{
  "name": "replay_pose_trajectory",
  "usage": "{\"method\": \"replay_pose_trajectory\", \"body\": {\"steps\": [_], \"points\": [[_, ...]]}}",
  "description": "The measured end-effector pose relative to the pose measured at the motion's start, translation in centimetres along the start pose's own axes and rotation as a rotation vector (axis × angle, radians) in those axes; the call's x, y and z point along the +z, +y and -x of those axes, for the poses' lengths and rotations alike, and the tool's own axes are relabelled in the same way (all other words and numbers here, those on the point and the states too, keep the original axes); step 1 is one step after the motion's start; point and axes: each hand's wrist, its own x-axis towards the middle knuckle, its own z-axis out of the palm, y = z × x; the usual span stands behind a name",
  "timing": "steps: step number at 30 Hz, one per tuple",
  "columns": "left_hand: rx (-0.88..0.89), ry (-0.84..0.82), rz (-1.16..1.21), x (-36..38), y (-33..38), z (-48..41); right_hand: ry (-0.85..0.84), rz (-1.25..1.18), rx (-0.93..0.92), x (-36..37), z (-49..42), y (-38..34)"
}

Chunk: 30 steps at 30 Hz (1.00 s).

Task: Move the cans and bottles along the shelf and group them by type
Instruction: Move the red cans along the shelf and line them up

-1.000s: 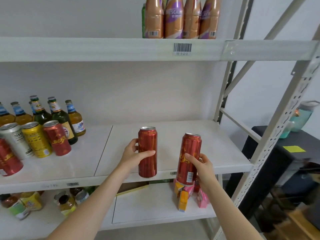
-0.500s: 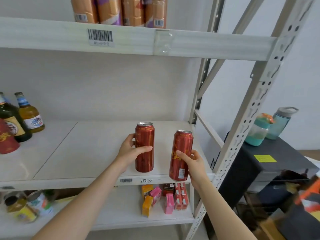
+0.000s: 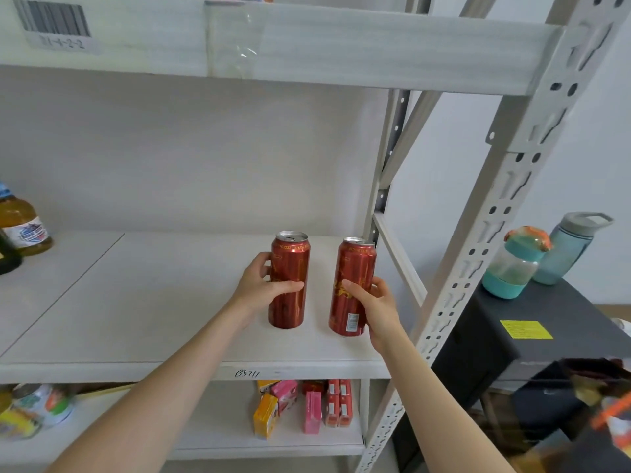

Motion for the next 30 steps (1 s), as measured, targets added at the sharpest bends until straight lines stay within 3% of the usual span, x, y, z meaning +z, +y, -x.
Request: {"method": "replay_pose_trajectory", "body": {"steps": [17, 30], "points": [[0.089, -0.049, -0.005, 1.8, -3.1, -12.8, 0.072, -0.018, -0.133, 2.2, -14.9, 0.7], [0.154, -0.077, 0.036, 3.4, -4.4, -16.8, 0.071, -0.019, -0.167, 2.5, -22.1, 1.8]]}}
